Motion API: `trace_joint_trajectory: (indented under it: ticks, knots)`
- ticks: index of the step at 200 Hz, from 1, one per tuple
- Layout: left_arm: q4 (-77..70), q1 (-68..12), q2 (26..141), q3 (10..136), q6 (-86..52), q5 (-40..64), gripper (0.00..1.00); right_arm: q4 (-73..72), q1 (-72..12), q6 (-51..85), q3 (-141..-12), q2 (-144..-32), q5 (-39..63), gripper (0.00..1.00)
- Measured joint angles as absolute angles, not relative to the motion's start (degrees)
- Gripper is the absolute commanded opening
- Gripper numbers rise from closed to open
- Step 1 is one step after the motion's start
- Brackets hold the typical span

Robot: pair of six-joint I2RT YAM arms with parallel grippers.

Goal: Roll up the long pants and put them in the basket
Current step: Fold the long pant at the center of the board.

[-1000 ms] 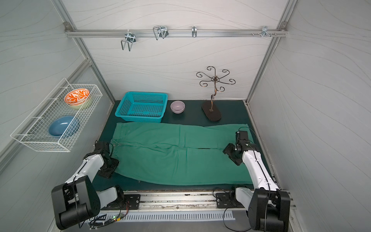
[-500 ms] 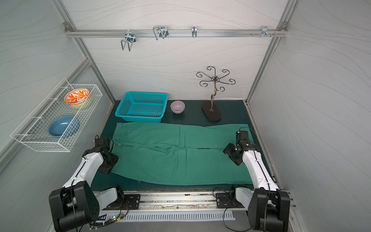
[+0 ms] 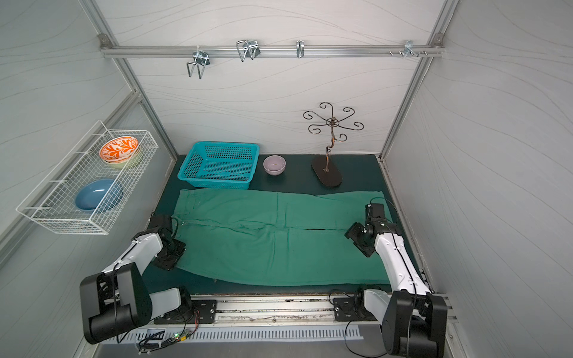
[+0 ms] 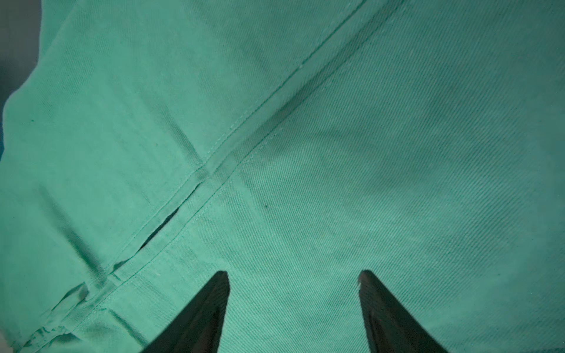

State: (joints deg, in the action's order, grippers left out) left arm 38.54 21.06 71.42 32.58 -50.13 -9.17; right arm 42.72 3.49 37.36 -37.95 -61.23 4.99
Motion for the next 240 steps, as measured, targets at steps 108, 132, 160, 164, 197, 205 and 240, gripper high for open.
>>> trace_joint_trajectory:
  ticks: [108,132,160,164,197,205,240]
  knots:
    - [37.7,22.0,70.8,32.5,-50.6,-7.5,0.00,56.5,15.5,54.2,-36.3,-58.6,-2.8,0.73]
    - [37.7,22.0,70.8,32.5,-50.9,-7.4,0.00,57.4,18.7,58.7,-33.6,-58.8,-3.7,0.72]
    - [37.7,22.1,70.8,32.5,-51.0,-7.3,0.00,56.9,20.4,62.7,-31.5,-60.1,-3.3,0.72]
    - [37.7,22.2,70.8,32.5,-51.0,-7.3,0.00,56.9,20.5,63.3,-31.4,-60.3,-3.3,0.72]
    - [37.7,22.3,70.7,32.5,-51.0,-7.1,0.00,56.2,21.0,66.5,-31.0,-61.6,-3.2,0.69]
    - [37.7,22.3,70.7,32.5,-51.0,-7.0,0.00,55.7,21.1,67.2,-30.8,-61.6,-3.0,0.67]
    - [37.7,22.3,70.7,32.5,-51.0,-7.0,0.00,52.3,21.1,68.7,-28.4,-62.3,-2.0,0.59]
